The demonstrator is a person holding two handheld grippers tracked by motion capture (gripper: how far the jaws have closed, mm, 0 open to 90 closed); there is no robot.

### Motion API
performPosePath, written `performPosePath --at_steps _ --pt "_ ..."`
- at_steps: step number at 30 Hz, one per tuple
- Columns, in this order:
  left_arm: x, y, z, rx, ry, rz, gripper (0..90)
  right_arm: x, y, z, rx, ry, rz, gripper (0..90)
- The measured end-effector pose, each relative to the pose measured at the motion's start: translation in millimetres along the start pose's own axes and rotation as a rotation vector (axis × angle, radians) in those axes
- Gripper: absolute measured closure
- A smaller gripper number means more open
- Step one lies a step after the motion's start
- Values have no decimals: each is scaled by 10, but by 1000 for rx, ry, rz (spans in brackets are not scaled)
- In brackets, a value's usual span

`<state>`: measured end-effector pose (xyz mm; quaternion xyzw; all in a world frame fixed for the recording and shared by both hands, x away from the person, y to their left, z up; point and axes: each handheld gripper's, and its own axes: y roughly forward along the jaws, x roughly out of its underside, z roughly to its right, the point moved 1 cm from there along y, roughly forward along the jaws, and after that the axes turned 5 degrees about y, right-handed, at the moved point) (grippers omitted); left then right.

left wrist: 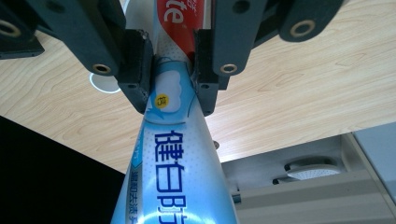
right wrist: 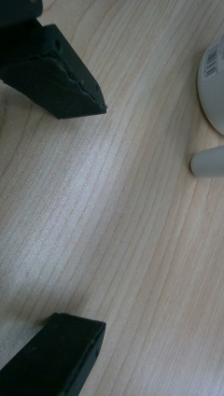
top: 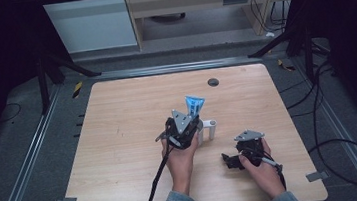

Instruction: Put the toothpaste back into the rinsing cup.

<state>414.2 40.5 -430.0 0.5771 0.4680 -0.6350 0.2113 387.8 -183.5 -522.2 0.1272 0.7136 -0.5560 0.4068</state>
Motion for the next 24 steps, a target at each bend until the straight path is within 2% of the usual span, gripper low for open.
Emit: performPosePath --at_steps 17,24 --pt "14 65 -48 -6 -12 -45 707 -1 -2 -5 -2 9 -2 3" --pt "5 81 -22 0 -6 -44 702 -1 -3 -3 -2 7 -2 4"
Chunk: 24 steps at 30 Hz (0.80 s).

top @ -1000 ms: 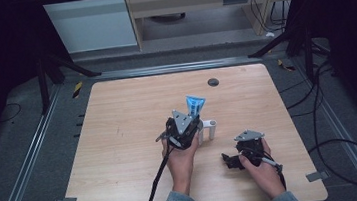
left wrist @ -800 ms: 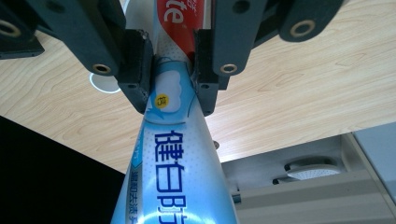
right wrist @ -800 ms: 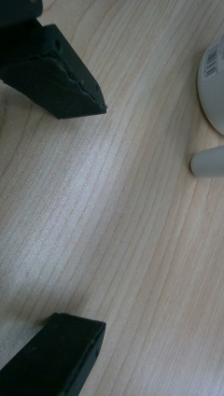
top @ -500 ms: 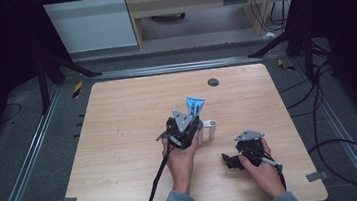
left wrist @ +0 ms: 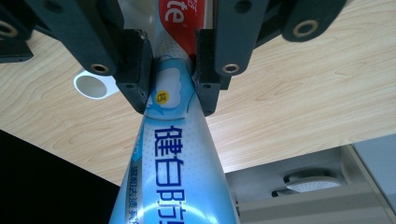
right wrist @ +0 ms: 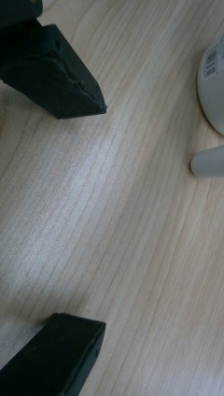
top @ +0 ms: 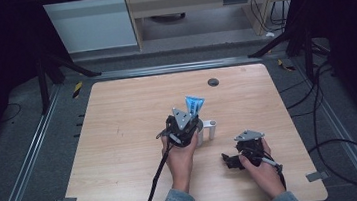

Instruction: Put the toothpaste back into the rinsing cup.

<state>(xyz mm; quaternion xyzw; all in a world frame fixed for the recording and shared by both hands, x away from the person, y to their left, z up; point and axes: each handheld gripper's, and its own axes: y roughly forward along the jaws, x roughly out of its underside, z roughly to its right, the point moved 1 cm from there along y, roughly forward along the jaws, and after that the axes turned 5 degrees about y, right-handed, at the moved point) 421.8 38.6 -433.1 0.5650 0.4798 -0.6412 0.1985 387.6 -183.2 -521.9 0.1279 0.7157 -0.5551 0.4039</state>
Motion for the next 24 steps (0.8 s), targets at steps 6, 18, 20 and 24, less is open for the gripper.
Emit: performPosePath --at_steps 6,18,20,24 --pt "-17 24 4 6 -1 -9 696 0 0 -1 0 1 1 4" --pt "-56 61 -12 20 -13 -38 680 0 1 1 0 -1 1 4" --pt "-58 64 -16 24 -22 -38 675 0 1 1 0 -1 2 3" --pt "-62 57 -8 25 -22 -31 653 0 1 1 0 -1 1 4"
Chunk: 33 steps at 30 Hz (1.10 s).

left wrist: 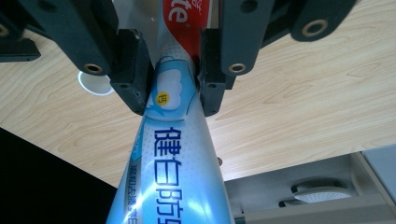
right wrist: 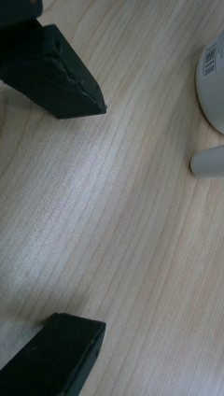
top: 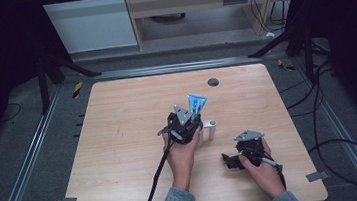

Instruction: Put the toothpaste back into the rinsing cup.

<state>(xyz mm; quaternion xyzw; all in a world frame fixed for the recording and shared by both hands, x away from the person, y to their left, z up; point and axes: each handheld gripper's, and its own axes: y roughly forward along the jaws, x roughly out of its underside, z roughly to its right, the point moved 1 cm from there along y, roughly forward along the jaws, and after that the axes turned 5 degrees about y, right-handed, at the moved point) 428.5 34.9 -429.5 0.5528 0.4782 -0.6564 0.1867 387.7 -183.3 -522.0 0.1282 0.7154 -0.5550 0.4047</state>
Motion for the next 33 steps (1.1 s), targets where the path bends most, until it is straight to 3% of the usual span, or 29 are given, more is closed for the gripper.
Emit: performPosePath --at_steps 15,33 --pt "-2 -16 2 -8 -9 11 458 0 0 -1 0 1 -1 4" --pt "0 -107 -19 -29 5 22 381 0 0 -1 0 1 -1 4"
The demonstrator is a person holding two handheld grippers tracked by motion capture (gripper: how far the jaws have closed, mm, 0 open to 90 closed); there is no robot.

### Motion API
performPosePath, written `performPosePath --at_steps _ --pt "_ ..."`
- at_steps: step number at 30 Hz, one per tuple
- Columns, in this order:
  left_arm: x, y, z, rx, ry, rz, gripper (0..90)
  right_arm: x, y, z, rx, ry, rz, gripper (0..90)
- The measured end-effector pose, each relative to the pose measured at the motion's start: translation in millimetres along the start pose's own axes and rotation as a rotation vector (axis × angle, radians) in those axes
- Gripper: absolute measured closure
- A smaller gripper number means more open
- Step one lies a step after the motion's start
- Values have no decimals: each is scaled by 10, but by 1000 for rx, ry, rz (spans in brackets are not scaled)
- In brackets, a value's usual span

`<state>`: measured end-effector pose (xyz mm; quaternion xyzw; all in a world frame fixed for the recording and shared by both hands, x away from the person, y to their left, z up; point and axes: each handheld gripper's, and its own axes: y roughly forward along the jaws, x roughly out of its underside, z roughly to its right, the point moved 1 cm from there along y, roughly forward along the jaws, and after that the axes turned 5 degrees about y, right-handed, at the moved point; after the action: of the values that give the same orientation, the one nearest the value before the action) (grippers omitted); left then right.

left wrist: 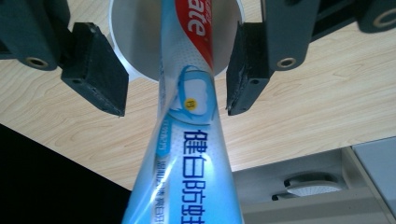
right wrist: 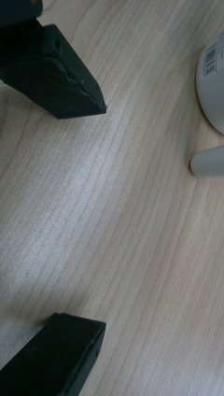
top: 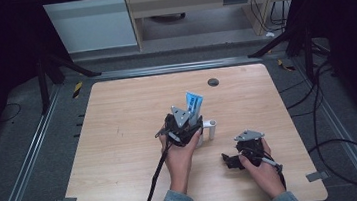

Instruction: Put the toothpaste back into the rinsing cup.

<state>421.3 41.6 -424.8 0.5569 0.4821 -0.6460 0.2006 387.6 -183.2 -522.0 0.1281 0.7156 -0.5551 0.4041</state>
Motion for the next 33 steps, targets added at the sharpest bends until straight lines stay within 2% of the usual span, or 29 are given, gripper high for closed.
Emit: performPosePath --at_steps 4,5,6,8,11,21,27,29,31,32,33 --pt "-7 -24 -25 5 4 5 340 0 0 0 0 -1 1 4" --pt "-7 -27 -53 18 24 -2 322 0 0 1 0 -1 1 4" --pt "-7 -27 -53 18 24 -2 307 0 0 1 0 -1 1 4" --pt "6 -33 -80 45 15 -8 279 0 1 1 1 -2 1 4" --pt "13 -39 -81 43 21 -14 252 0 0 0 0 0 1 4" --pt "11 -44 -50 44 24 -15 241 0 0 0 0 -1 1 4" --pt "-1 -72 -97 45 26 -24 214 0 0 0 0 -1 1 4" --pt "-7 -87 -124 65 23 -26 207 0 1 1 1 -2 1 3" --pt "-9 -112 -142 76 43 -45 187 0 1 1 1 -2 2 3" --pt "-2 -143 -162 84 67 -72 162 0 0 0 0 -1 1 3" --pt "-2 -143 -162 84 67 -72 149 0 0 0 0 -1 1 3"
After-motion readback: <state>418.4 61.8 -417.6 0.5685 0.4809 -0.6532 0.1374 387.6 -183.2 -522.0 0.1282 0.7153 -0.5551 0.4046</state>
